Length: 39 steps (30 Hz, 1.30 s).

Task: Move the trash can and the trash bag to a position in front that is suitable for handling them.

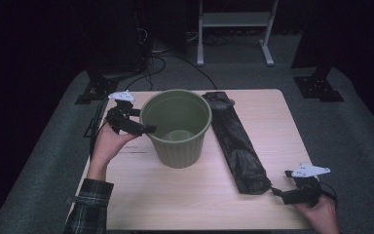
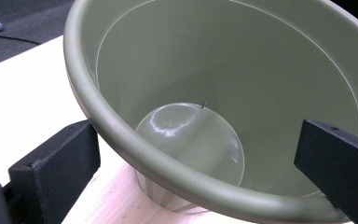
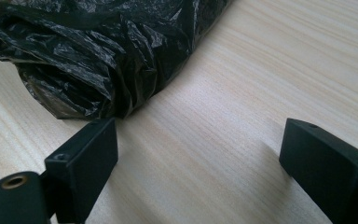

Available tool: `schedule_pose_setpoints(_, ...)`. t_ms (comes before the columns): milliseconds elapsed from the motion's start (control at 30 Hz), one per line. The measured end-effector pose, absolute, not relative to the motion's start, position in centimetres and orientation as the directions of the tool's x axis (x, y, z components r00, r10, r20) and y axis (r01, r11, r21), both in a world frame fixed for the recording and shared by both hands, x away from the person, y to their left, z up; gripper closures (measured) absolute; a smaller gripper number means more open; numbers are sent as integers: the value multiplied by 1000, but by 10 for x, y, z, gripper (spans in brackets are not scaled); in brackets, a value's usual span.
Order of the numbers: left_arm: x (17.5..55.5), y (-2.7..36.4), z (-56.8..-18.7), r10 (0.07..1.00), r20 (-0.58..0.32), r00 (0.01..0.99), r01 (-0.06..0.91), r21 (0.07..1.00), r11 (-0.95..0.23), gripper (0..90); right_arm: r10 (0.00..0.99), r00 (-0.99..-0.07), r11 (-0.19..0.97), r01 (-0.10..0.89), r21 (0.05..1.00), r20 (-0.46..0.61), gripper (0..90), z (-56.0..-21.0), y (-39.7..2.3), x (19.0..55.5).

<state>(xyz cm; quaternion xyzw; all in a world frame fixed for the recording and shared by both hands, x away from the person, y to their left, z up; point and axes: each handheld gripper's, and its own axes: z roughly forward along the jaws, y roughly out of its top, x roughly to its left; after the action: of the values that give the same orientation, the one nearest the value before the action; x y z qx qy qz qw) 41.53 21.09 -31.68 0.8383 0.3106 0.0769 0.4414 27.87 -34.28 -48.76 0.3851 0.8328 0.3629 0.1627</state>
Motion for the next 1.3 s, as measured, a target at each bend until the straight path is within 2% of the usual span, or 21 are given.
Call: schedule_pose_setpoints(1300, 360, 166, -322, 471, -155, 868, 387, 806, -448, 0, 760, -650, 440, 524, 730, 8, 100, -488, -343, 279)
